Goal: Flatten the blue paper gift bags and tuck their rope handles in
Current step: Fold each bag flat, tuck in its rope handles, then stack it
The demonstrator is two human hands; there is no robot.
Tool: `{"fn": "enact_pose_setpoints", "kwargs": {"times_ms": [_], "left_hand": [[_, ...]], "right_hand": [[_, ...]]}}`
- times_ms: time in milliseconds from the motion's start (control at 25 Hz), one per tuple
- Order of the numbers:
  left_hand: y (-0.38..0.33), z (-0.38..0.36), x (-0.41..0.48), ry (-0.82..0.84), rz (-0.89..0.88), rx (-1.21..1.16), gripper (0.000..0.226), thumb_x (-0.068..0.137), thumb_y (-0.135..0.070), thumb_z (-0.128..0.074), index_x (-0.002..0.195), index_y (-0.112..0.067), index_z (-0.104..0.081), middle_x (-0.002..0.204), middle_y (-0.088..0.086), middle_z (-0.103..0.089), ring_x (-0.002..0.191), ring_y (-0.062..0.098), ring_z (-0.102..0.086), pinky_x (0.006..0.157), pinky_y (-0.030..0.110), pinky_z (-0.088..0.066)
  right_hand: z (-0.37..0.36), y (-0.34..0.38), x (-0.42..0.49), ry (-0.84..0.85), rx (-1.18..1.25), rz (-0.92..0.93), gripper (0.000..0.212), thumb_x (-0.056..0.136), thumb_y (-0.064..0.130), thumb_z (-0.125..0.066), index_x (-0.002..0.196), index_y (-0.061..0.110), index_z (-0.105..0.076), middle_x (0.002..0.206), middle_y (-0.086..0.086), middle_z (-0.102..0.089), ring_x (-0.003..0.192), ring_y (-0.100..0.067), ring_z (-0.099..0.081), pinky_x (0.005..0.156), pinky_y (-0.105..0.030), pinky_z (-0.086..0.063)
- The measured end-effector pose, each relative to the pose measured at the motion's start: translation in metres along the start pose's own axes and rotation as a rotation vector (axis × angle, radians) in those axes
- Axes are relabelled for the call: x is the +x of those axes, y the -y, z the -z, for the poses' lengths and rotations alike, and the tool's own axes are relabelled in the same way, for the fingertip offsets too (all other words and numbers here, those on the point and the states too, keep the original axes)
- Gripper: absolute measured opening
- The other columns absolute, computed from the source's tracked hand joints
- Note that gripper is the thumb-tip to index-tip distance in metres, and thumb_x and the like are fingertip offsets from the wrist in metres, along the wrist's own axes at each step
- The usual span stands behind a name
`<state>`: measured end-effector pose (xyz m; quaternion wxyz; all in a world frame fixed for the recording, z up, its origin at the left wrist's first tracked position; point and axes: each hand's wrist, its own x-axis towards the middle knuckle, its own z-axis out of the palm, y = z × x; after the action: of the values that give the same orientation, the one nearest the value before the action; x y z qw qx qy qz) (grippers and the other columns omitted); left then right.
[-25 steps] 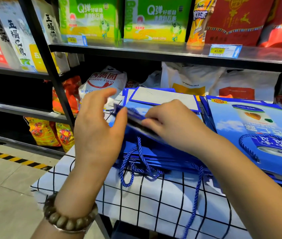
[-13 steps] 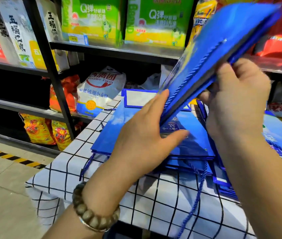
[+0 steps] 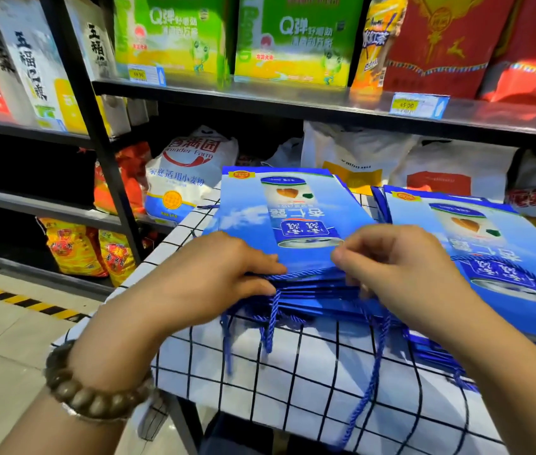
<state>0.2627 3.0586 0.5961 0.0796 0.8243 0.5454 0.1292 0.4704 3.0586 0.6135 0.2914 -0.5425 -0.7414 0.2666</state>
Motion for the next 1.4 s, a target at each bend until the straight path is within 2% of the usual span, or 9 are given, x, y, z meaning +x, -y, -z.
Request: {"fn": "enact_pose_setpoints", "kwargs": {"times_ms": [160, 280, 400, 480, 600, 760, 880, 1200, 1400], "left_hand": [[-0.004, 0.008, 0.001, -0.192, 0.061, -0.185, 0.012, 0.079, -0.036, -0.068, 0.086, -0.028, -0.074, 0.085, -0.012, -0.072, 0.083, 0.006, -0.063, 0.078, 0.030, -0.047], [0.001, 0.024, 0.000, -0.300, 0.196, -0.278, 0.027, 0.080, -0.029, -0.067, 0.055, -0.022, -0.061, 0.049, -0.003, -0.061, 0.046, 0.004, -0.051, 0.052, 0.019, -0.043], [0.007, 0.048, -0.011, -0.077, 0.279, -0.642, 0.033, 0.081, -0.028, -0.065, 0.052, -0.013, -0.064, 0.038, 0.004, -0.052, 0.033, 0.008, -0.045, 0.041, 0.016, -0.037], [0.005, 0.055, -0.008, -0.139, 0.252, -0.915, 0.025, 0.079, -0.024, -0.065, 0.057, -0.012, -0.064, 0.037, 0.004, -0.049, 0.028, 0.009, -0.040, 0.033, 0.014, -0.031], [-0.005, 0.052, 0.013, -0.297, 0.266, -0.993, 0.024, 0.091, -0.020, -0.051, 0.070, -0.010, -0.057, 0.039, 0.002, -0.054, 0.028, 0.007, -0.045, 0.032, 0.011, -0.029], [-0.025, 0.043, 0.036, -0.271, 0.264, -1.137, 0.024, 0.097, -0.016, -0.041, 0.076, -0.012, -0.052, 0.053, 0.001, -0.068, 0.044, 0.009, -0.062, 0.045, 0.016, -0.048], [-0.030, 0.035, 0.040, -0.287, 0.267, -1.165, 0.025, 0.096, -0.014, -0.042, 0.073, -0.012, -0.052, 0.057, -0.001, -0.069, 0.047, 0.008, -0.063, 0.045, 0.015, -0.048], [-0.025, 0.030, 0.040, -0.393, 0.330, -1.173, 0.024, 0.097, -0.014, -0.040, 0.079, -0.011, -0.054, 0.060, -0.003, -0.070, 0.059, 0.009, -0.068, 0.057, 0.023, -0.055], [-0.026, 0.027, 0.042, -0.455, 0.316, -1.223, 0.025, 0.097, -0.013, -0.040, 0.076, -0.011, -0.054, 0.060, -0.003, -0.070, 0.061, 0.010, -0.069, 0.059, 0.023, -0.057]], "right_hand": [[-0.008, -0.012, 0.024, 0.167, -0.389, 0.145, 0.024, 0.083, 0.045, -0.056, 0.102, 0.032, -0.064, 0.108, 0.012, -0.059, 0.105, -0.012, -0.053, 0.090, -0.035, -0.043], [-0.011, -0.024, 0.027, 0.137, -0.389, 0.155, 0.017, 0.086, 0.038, -0.055, 0.089, 0.025, -0.064, 0.092, 0.008, -0.064, 0.091, -0.017, -0.056, 0.078, -0.037, -0.047], [-0.006, -0.031, 0.038, -0.089, -0.280, 0.084, 0.016, 0.089, 0.023, -0.054, 0.081, 0.016, -0.067, 0.075, 0.002, -0.064, 0.081, -0.023, -0.054, 0.067, -0.028, -0.037], [-0.001, -0.028, 0.041, -0.191, -0.182, 0.065, 0.006, 0.086, 0.020, -0.060, 0.086, 0.019, -0.065, 0.074, 0.003, -0.061, 0.080, -0.020, -0.053, 0.062, -0.020, -0.033], [-0.005, -0.009, 0.031, -0.353, -0.077, 0.246, 0.015, 0.079, 0.015, -0.067, 0.088, 0.024, -0.060, 0.073, 0.005, -0.058, 0.073, -0.009, -0.054, 0.063, -0.014, -0.038], [-0.019, 0.028, 0.024, -0.010, 0.280, 0.194, 0.026, 0.084, 0.023, -0.061, 0.059, 0.016, -0.062, 0.046, 0.011, -0.054, 0.045, 0.003, -0.047, 0.050, -0.017, -0.038], [-0.021, 0.033, 0.034, 0.036, 0.324, 0.161, 0.024, 0.084, 0.015, -0.062, 0.061, 0.013, -0.063, 0.038, 0.026, -0.050, 0.041, 0.012, -0.048, 0.041, -0.006, -0.033], [-0.036, 0.019, 0.047, 0.109, 0.258, 0.058, 0.013, 0.076, 0.021, -0.071, 0.064, 0.017, -0.069, 0.061, -0.003, -0.066, 0.045, -0.008, -0.052, 0.046, -0.013, -0.038], [-0.038, 0.023, 0.049, 0.189, 0.347, 0.054, 0.013, 0.076, 0.009, -0.070, 0.065, 0.013, -0.066, 0.055, 0.001, -0.060, 0.044, -0.006, -0.051, 0.042, -0.011, -0.036]]}}
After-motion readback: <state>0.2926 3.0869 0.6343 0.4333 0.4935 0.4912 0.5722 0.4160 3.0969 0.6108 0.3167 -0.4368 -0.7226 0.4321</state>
